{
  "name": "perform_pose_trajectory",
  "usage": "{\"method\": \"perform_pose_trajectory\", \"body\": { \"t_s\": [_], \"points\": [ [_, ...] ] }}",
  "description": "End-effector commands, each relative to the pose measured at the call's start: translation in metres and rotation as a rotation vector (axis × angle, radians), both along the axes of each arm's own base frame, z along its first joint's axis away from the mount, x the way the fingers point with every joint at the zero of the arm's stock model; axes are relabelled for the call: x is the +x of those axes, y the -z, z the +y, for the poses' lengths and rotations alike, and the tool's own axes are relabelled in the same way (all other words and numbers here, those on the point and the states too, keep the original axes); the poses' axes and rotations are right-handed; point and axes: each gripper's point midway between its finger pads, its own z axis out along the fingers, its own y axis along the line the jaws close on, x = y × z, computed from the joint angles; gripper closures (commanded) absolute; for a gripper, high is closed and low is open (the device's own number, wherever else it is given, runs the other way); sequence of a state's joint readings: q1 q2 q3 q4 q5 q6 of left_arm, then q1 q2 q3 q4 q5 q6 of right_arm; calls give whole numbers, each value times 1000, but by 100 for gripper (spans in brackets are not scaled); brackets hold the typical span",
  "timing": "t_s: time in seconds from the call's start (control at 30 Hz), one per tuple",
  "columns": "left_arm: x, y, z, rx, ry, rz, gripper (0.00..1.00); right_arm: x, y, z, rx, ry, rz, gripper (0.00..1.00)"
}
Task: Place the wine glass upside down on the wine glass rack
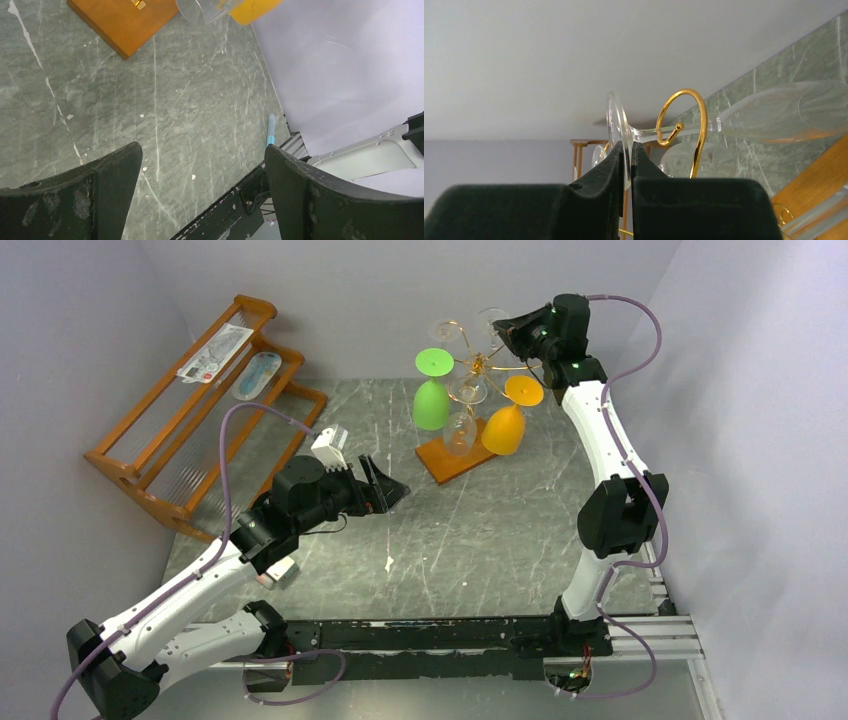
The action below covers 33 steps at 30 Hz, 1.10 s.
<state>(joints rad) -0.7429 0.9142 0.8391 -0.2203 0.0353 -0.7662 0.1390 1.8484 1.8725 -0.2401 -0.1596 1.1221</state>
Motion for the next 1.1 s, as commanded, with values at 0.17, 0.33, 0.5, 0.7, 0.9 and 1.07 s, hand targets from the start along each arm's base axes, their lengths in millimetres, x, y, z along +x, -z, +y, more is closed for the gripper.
{"method": "perform_pose_trajectory", "body": {
  "t_s": [0.17, 0.33, 0.5, 0.7, 0.9, 1.07],
  "points": [
    [3, -6, 8, 7, -36, -14, 5, -2, 7, 1, 42, 28, 66, 84],
    [3, -4, 8, 9, -36, -10, 5, -1, 7, 0, 41, 28, 66, 80],
    [3, -8, 9, 13, -35, -13, 5, 1, 12, 1, 41, 22, 78, 79],
    [2, -8, 10, 15, -36, -12, 5, 0, 13, 1, 63, 29, 91, 78],
    [1, -7, 10, 10, -37, -10, 5, -4, 11, -4, 96, 72, 107, 71],
    [1, -6, 10, 14, -37, -5, 5, -5, 10, -7, 82, 86, 104, 68]
  ]
}}
